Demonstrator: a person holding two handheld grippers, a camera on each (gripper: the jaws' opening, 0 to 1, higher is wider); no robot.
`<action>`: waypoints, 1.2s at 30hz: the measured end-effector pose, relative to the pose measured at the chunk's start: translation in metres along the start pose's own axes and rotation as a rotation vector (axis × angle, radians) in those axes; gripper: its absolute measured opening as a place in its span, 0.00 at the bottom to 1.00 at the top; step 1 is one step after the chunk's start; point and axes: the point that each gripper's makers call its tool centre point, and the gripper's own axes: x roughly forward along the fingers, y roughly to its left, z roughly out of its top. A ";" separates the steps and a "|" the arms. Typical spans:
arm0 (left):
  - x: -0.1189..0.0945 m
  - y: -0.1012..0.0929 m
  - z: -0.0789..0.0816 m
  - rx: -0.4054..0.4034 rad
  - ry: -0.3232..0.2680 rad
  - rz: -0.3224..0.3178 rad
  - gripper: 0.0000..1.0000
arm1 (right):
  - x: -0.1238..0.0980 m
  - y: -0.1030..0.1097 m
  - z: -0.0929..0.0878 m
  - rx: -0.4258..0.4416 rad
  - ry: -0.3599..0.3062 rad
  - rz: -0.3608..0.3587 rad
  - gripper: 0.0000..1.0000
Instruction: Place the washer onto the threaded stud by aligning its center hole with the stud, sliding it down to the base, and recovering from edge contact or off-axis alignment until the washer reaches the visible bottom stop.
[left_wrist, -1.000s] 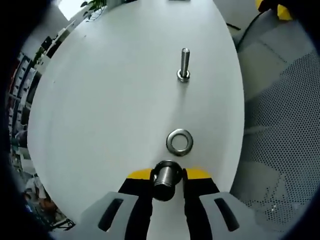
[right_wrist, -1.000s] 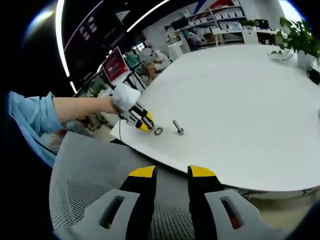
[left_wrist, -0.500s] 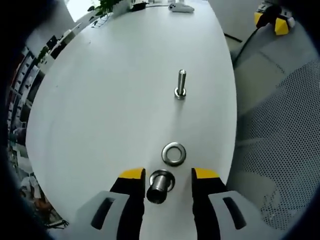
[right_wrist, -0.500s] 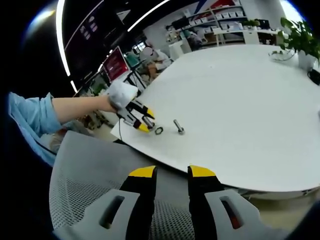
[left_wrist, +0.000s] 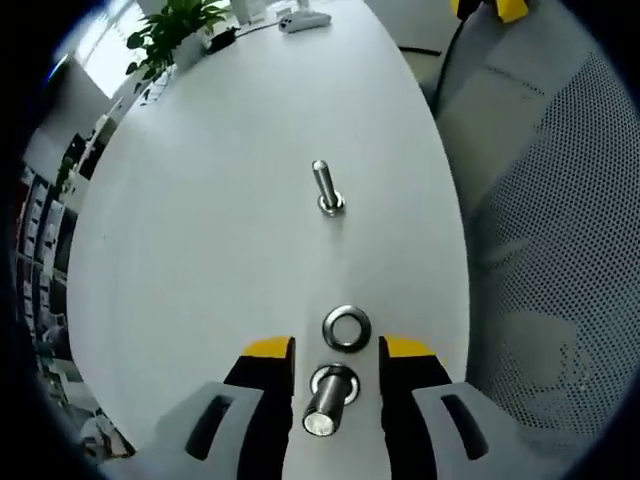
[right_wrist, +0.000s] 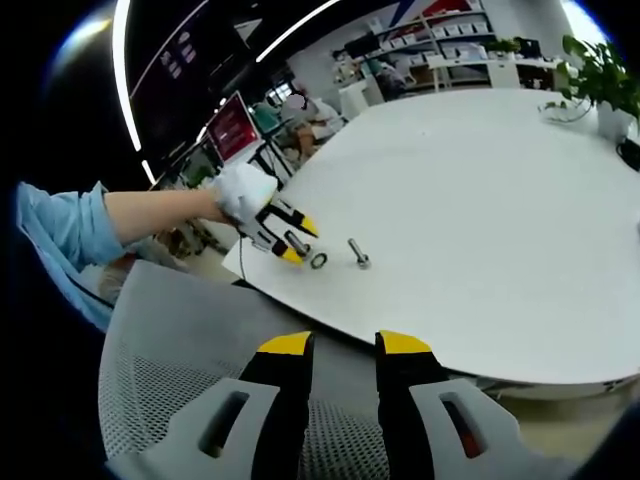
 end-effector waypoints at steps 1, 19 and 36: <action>0.003 -0.001 0.001 0.015 0.000 -0.010 0.32 | 0.000 0.000 0.000 -0.001 0.000 0.000 0.27; 0.022 -0.006 -0.004 -0.044 0.079 -0.094 0.28 | 0.000 0.000 0.001 -0.003 -0.004 0.004 0.27; 0.021 -0.003 -0.002 -0.069 0.054 -0.076 0.20 | 0.000 0.000 0.002 -0.001 -0.006 0.006 0.27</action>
